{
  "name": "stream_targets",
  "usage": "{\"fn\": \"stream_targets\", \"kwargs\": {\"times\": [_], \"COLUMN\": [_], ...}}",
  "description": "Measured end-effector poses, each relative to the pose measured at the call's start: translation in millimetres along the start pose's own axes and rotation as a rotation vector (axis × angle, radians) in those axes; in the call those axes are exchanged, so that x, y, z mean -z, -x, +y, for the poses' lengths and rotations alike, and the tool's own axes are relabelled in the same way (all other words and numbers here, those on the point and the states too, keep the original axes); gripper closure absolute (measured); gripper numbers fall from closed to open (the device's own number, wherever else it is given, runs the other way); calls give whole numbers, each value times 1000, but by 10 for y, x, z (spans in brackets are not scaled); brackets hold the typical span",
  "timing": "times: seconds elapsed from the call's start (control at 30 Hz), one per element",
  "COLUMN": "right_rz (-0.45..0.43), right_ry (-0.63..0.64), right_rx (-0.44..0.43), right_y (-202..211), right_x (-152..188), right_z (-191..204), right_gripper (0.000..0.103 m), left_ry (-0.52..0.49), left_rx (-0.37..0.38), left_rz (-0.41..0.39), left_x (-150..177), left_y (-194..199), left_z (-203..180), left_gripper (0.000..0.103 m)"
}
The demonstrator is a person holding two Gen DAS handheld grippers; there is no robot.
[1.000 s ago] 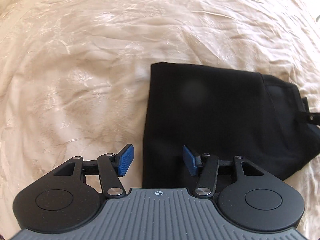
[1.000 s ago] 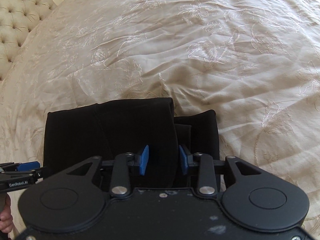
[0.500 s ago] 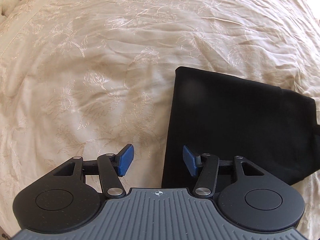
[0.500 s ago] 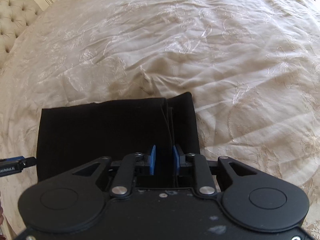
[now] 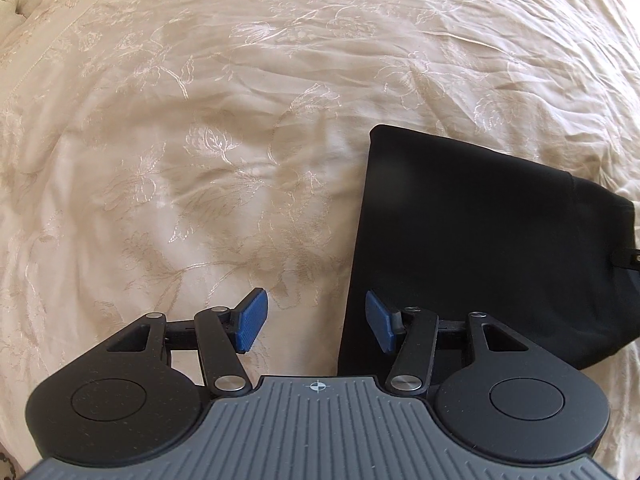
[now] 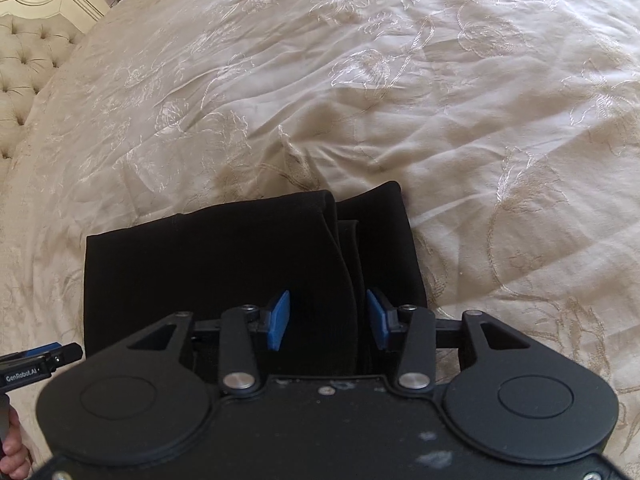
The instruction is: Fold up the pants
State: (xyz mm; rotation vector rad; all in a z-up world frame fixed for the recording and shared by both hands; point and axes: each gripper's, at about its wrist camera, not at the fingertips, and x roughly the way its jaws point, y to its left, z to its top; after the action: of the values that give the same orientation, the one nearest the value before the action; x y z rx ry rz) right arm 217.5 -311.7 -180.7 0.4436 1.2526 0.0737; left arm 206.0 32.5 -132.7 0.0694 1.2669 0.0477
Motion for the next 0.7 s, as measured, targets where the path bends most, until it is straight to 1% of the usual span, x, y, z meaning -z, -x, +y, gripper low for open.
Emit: {"fn": "stream_targets", "kwargs": {"times": [0.03,0.07,0.13,0.17,0.23,0.27,0.3,0.33,0.37,0.47,0.57,0.63,0.7], "right_rz": [-5,-11,-51,-85,-137,-138,-120,-73,-47,-30,-20,-14,-17], "right_ry": [27,67,128,162,186,182,175,162,155,175,149,113,78], "right_rx": [22,30,40,59,112,137,154,165,171,195,202,195,187], "right_y": [32,97,290,411,526,504,438,307,211,84,31,-23,-53], "right_x": [5,-3,-25,-46,-76,-91,-106,-126,-133,-130,-136,-136,-131], "right_z": [60,134,263,330,365,340,306,241,193,166,142,96,51], "right_gripper": [80,85,92,92,93,92,92,92,89,85,82,80,80], "left_ry": [-3,-4,-17,-26,-47,-58,-70,-83,-95,-142,-173,-180,-194], "left_rx": [-1,-2,1,3,11,18,25,29,32,36,18,6,-14], "left_rz": [-4,-8,-24,-32,-47,-46,-41,-36,-34,-40,-37,-15,22], "left_x": [-5,-10,-31,-43,-68,-83,-98,-111,-123,-176,-255,-304,-331], "left_y": [4,15,45,58,62,46,20,-4,-18,-34,-105,-198,-325], "left_z": [-10,-25,-74,-106,-196,-243,-295,-349,-399,-559,-694,-760,-825], "left_gripper": [50,50,50,50,50,50,50,50,50,50,50,50,49]}}
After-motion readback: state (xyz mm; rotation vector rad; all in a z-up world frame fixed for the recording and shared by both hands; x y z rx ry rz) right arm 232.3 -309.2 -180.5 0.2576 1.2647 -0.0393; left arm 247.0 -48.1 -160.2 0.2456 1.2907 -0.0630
